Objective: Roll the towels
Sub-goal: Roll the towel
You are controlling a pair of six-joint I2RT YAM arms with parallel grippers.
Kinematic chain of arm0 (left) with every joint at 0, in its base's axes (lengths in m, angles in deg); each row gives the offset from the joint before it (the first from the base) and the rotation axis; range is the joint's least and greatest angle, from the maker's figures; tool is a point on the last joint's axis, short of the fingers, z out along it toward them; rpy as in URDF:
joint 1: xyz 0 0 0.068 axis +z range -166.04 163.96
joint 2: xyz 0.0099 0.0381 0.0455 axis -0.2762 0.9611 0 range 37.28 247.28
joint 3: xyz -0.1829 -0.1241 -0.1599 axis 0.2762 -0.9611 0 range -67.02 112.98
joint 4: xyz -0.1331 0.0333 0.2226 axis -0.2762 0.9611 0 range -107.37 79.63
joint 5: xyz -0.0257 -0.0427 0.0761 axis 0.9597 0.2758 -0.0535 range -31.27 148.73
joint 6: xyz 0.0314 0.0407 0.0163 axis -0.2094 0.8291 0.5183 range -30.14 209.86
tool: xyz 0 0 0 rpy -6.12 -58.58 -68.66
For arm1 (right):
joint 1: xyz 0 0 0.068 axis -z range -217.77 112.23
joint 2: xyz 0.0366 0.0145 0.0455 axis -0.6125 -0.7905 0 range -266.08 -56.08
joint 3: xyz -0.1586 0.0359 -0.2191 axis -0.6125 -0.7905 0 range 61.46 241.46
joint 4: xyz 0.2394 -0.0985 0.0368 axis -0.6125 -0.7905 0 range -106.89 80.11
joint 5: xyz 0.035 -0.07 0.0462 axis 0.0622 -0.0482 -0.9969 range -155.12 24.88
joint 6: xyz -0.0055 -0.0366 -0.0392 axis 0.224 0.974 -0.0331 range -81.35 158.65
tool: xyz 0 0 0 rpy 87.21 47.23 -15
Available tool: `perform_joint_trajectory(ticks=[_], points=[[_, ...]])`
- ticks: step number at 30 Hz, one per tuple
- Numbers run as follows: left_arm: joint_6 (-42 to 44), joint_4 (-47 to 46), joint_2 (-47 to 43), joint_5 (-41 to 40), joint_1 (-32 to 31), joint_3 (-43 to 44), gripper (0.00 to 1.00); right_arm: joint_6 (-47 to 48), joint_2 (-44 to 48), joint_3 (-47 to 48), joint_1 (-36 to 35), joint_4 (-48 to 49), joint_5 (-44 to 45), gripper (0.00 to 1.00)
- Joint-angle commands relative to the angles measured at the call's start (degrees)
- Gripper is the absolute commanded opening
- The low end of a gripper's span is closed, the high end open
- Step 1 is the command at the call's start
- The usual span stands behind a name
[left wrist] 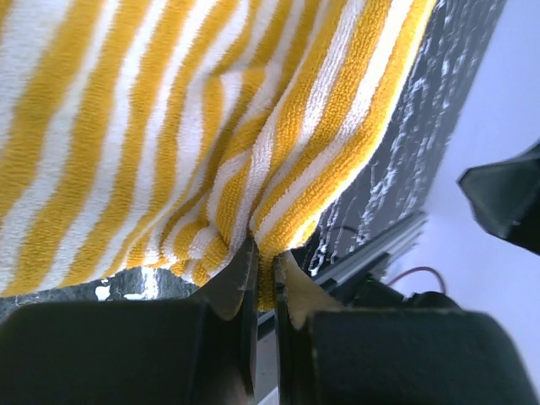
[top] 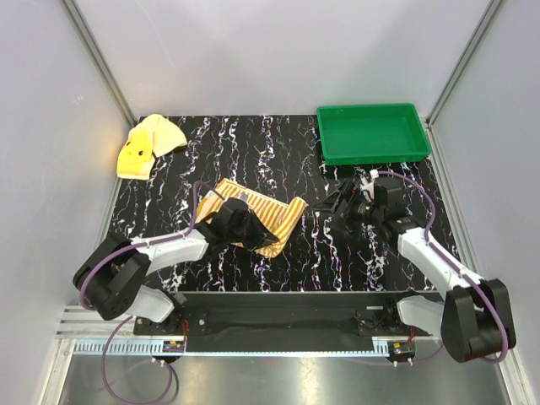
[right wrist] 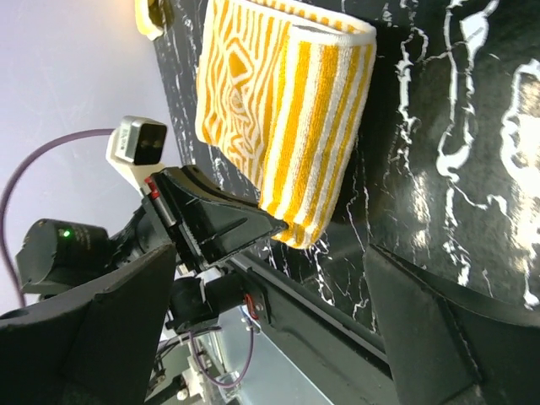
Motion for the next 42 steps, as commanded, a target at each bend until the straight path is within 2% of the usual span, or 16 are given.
perform_joint_trajectory(ticks=[1,12,23,28,31,34,35,39,42], points=[[-5.66,-6.82,-1.19,5.06,2.29,-2.67,0.00,-1.76,-3.11,-0.63,-0.69,10.97,-4.84,0.99],[-11.73,-7.35,0.83,10.07,8.53,-8.21,0.00,-0.80,-19.10,-1.08,-10.36,23.28,-0.10,0.96],[-9.71,-6.82,6.98,16.92,14.07,-7.34,0.00,4.48,-34.66,3.93,-15.64,30.05,1.84,0.91],[-8.65,-5.68,7.95,16.93,14.60,-6.55,0.00,4.30,-40.02,6.13,-16.52,34.00,1.75,0.88],[-8.22,-5.24,8.39,17.46,14.86,-6.20,0.00,4.30,-42.57,7.97,-16.69,34.54,1.31,0.81],[-7.60,-4.62,8.48,17.55,15.30,-6.02,0.00,4.39,-44.68,9.56,-17.22,35.24,0.78,0.68],[-7.34,-4.36,8.48,17.46,15.30,-5.93,0.00,4.39,-44.95,9.82,-17.74,35.33,0.70,0.58],[-6.20,-3.75,7.79,17.11,15.57,-5.67,0.01,4.21,-45.92,10.61,-18.89,35.42,0.78,0.42],[-2.78,0.90,4.72,14.57,15.57,-3.74,0.28,4.21,-45.57,10.70,-19.15,33.75,0.96,0.36]])
